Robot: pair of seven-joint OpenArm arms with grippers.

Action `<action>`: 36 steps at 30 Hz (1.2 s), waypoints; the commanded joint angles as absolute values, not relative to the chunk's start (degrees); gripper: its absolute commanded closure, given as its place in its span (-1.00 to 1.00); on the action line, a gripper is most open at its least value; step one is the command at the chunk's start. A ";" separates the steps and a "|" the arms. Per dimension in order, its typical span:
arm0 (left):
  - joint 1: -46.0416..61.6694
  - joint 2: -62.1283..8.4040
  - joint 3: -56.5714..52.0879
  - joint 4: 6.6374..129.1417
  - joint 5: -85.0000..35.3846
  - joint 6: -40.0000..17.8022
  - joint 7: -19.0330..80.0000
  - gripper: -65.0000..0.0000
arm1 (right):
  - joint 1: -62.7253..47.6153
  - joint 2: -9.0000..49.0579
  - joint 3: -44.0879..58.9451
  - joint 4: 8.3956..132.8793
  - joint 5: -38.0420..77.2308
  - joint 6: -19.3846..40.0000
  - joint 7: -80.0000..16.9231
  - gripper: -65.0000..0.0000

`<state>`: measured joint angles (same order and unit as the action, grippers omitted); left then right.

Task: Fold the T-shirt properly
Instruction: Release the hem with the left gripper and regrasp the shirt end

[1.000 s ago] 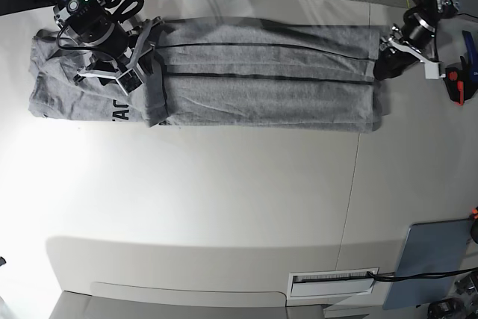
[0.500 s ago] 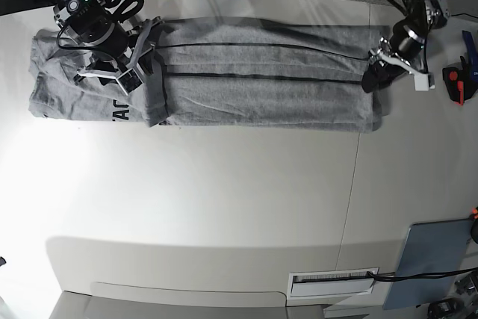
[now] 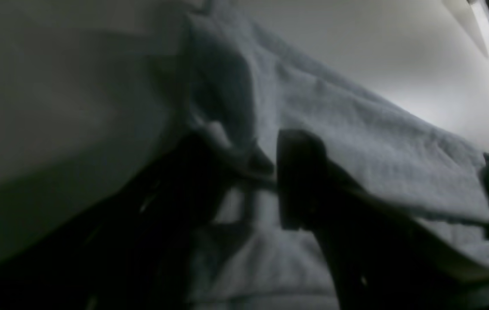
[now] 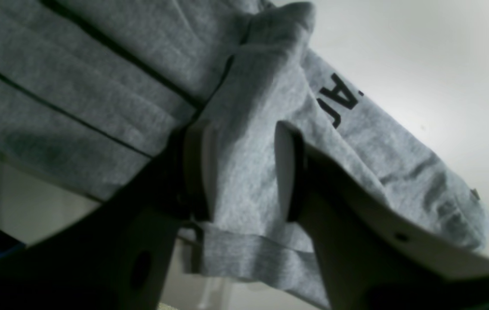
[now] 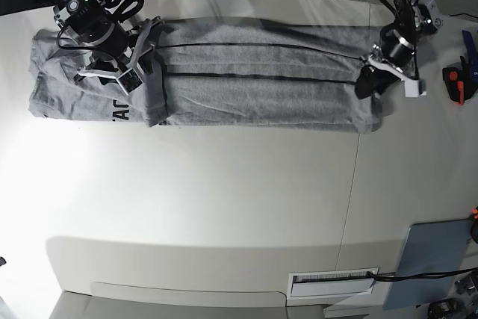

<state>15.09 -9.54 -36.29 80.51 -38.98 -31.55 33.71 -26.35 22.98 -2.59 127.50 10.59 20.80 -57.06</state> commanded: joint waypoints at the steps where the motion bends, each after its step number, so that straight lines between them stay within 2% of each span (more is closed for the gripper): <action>1: 16.10 -10.20 -37.80 80.53 -36.60 -30.09 35.97 0.15 | -26.17 23.66 -2.15 128.57 10.68 20.53 -56.31 0.30; 7: 18.02 -10.04 -40.58 80.53 -40.16 -33.69 36.07 0.15 | -26.17 23.66 -2.15 128.57 10.70 20.51 -56.25 0.30; 18: 17.93 -7.29 -37.74 80.53 -42.17 -33.63 35.94 0.15 | -26.20 23.66 -2.15 128.57 10.68 20.53 -56.40 0.30; 22: 17.76 -6.44 -36.82 80.53 -42.19 -31.24 35.92 0.15 | -26.20 23.66 -2.15 128.57 10.68 20.53 -56.40 0.30; 33: 16.05 -4.32 -36.82 80.51 -39.68 -30.79 35.99 0.16 | -26.20 23.66 -2.15 128.57 10.68 20.53 -56.82 0.30; 36: 16.08 -4.29 -36.82 80.51 -38.41 -25.87 35.99 0.37 | -26.20 23.66 -2.15 128.57 10.68 20.53 -56.82 0.30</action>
<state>15.64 -4.29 -37.12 80.75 -42.06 -28.12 32.71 -26.37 22.98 -2.59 127.50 10.59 20.80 -57.67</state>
